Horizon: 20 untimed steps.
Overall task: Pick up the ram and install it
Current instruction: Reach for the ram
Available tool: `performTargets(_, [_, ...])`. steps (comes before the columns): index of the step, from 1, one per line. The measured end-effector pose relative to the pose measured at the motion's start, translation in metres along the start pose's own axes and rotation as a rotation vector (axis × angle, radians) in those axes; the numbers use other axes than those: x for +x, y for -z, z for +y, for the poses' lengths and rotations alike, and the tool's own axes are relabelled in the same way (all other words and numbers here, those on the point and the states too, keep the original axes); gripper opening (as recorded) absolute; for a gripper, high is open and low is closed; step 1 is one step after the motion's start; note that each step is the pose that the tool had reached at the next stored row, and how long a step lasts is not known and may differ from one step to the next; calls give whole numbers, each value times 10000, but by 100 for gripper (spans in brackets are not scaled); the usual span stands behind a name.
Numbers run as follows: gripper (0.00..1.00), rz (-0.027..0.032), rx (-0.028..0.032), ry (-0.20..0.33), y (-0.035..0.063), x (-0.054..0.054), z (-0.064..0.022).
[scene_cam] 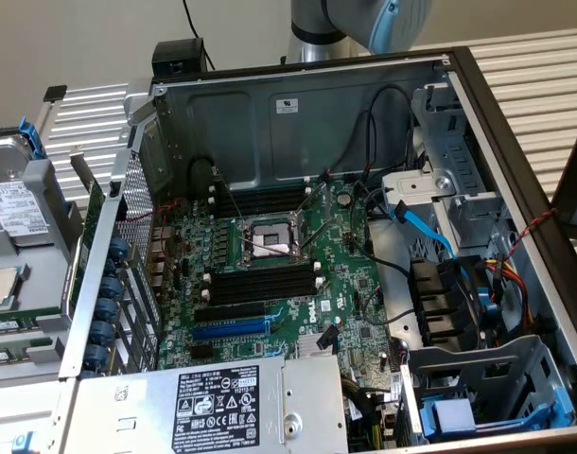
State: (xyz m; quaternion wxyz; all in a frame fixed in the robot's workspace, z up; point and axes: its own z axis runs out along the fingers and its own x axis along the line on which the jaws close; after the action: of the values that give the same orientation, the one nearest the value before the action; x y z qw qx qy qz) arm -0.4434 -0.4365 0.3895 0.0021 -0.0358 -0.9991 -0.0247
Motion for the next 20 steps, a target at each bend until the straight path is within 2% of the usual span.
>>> performTargets(8, [11,-22,14,2,-23,154,73])
performTargets(20, [11,-29,13,53,-25,166,73])
